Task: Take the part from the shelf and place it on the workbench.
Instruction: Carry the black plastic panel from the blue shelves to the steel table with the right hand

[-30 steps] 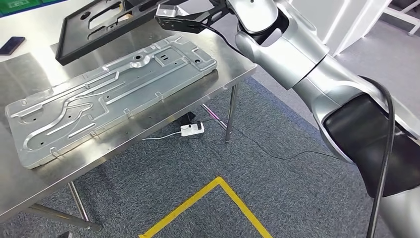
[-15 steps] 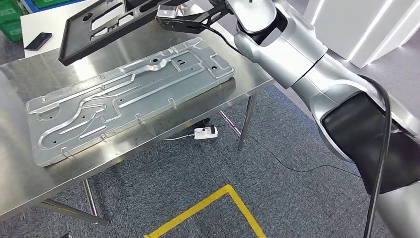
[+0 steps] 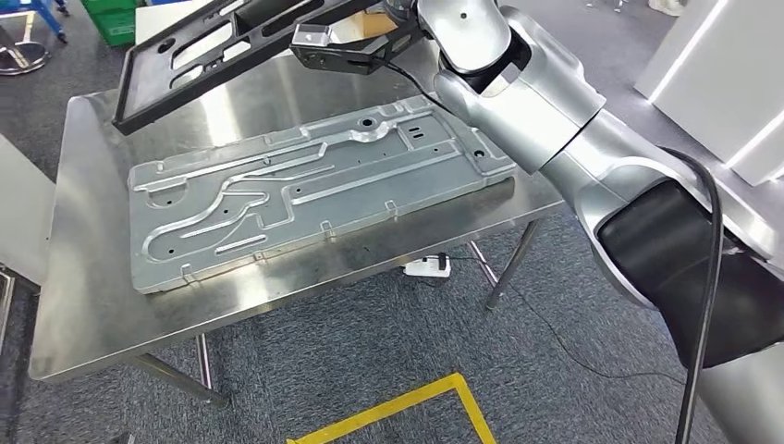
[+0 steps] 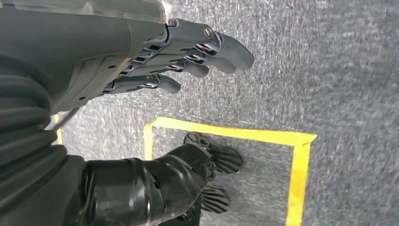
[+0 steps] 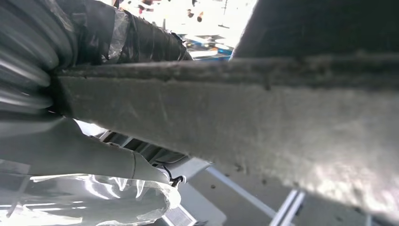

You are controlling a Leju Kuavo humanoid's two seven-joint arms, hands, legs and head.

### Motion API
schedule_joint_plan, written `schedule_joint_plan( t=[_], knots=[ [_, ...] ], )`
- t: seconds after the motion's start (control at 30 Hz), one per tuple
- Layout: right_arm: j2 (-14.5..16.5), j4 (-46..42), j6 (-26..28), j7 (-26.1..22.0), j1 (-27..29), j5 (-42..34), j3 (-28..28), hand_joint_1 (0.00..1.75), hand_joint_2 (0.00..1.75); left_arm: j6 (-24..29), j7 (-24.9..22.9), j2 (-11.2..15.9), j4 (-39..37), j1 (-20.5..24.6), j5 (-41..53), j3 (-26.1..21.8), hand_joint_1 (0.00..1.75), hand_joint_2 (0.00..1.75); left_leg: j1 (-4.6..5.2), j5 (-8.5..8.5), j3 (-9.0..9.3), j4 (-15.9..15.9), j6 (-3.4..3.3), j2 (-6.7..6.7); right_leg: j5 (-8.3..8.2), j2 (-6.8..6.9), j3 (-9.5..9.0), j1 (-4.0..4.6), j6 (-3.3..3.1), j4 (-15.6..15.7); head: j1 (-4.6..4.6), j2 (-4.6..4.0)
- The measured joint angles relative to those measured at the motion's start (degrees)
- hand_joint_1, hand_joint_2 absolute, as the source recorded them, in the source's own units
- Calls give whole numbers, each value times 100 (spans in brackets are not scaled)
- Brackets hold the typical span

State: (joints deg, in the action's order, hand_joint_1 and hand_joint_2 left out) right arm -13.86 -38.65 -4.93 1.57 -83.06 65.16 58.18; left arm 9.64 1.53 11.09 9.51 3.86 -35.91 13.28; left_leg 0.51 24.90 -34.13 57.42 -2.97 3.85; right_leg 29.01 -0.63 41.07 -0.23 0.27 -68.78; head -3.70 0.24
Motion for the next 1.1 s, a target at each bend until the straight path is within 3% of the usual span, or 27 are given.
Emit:
schedule_joint_plan(
  t=[0.03, 0.1, 0.13, 0.2, 0.23, 0.3, 0.37, 0.43, 0.47, 0.53, 0.6, 0.67, 0.8, 1.0, 1.1],
  knots=[
    [-6, 3, 1, 1, 5, 6, 0, 175, 175, 0, 0, -1, 0, -3, 0, 1, 0, 175, -9, 55, 32, 32, 19, 76, -302, -110, -87, -5, -12, 377, 4, 0],
    [-10, 5, 7, -1, 15, 17, 0, 175, 175, -1, 3, 1, 0, -2, 0, 1, 0, 175, -44, 126, 39, 58, 71, 215, -690, -309, -226, -1, -27, 935, 14, 0],
    [-9, 6, 11, -3, 24, 20, 0, 175, 175, -3, 5, 2, 0, -3, 0, 1, 0, 175, -67, 132, 27, 64, 101, 267, -725, -340, -244, 12, -52, 1015, 21, 0],
    [-7, 4, 19, -3, 32, 22, 0, 175, 175, -6, 7, 7, 0, -15, 2, 4, 0, 175, -95, 141, 1, 61, 148, 323, -726, -232, -319, 36, -121, 1075, 14, 0],
    [-8, 4, 22, -2, 33, 23, 0, 175, 175, -9, 7, 6, 0, -25, 3, 9, 0, 175, -86, 158, -19, 128, 170, 247, -713, -177, -372, 32, -156, 1113, 17, 0],
    [-13, 5, 34, -1, 31, 21, 0, 175, 175, -14, 15, 10, 0, -22, 5, 16, 0, 175, -65, 274, -216, 506, 217, -30, -687, -80, -494, 12, -209, 1175, 18, 0],
    [-16, 6, 57, -27, 52, -6, 0, 175, 175, -15, 25, 11, 0, -6, 7, 19, 0, 175, -78, 521, -625, 1214, 273, -262, -626, -8, -573, 13, -237, 1188, 29, 0],
    [-15, 4, 74, -81, 117, -38, 0, 175, 175, -14, 25, 12, 0, -10, 3, 22, 0, 175, -119, 599, -954, 1607, 328, -325, -540, 43, -663, 6, -229, 1180, 32, 0],
    [-15, 3, 75, -98, 151, -43, 0, 175, 175, -15, 25, 12, 0, -13, 1, 23, 0, 175, -139, 445, -964, 1481, 354, -339, -492, 62, -714, 1, -218, 1169, 29, 0],
    [-15, 2, 75, -109, 190, -46, 0, 175, 175, -14, 23, 16, 0, -16, -2, 25, 0, 175, -167, -92, -736, 752, 393, -375, -387, 96, -822, -9, -184, 1141, 29, 0],
    [-15, -1, 69, -109, 187, -44, -1, 175, 175, -13, 19, 22, -1, -11, -2, 26, 0, 175, -135, -331, -487, 126, 371, -411, -310, 114, -883, -14, -132, 1120, 35, 0],
    [-16, 1, 67, -105, 212, -44, -2, 175, 175, -13, 10, 28, -2, -14, -6, 28, 0, 175, -107, -319, -400, -32, 313, -417, -248, 120, -904, -1, -77, 1098, 37, 0],
    [-21, 3, 97, -84, 307, -62, -8, 175, 175, -18, -23, 30, -2, -14, -101, 29, 0, 175, -117, -353, -389, -28, 327, -391, -206, 141, -916, 21, -145, 1088, 3, 0],
    [-3, 3, 180, -93, 466, -64, -56, 175, 175, -88, -24, 31, -2, -11, -254, 29, 0, 175, -108, -318, -394, -29, 274, -353, -198, 180, -964, 23, -129, 1179, -1, 0],
    [6, 3, 278, -93, 573, -122, -116, 175, 175, -107, 68, 32, -2, -6, -214, 29, 0, 175, -105, -316, -393, -29, 271, -354, -203, 179, -965, 20, -91, 1187, 1, 0]
  ],
)
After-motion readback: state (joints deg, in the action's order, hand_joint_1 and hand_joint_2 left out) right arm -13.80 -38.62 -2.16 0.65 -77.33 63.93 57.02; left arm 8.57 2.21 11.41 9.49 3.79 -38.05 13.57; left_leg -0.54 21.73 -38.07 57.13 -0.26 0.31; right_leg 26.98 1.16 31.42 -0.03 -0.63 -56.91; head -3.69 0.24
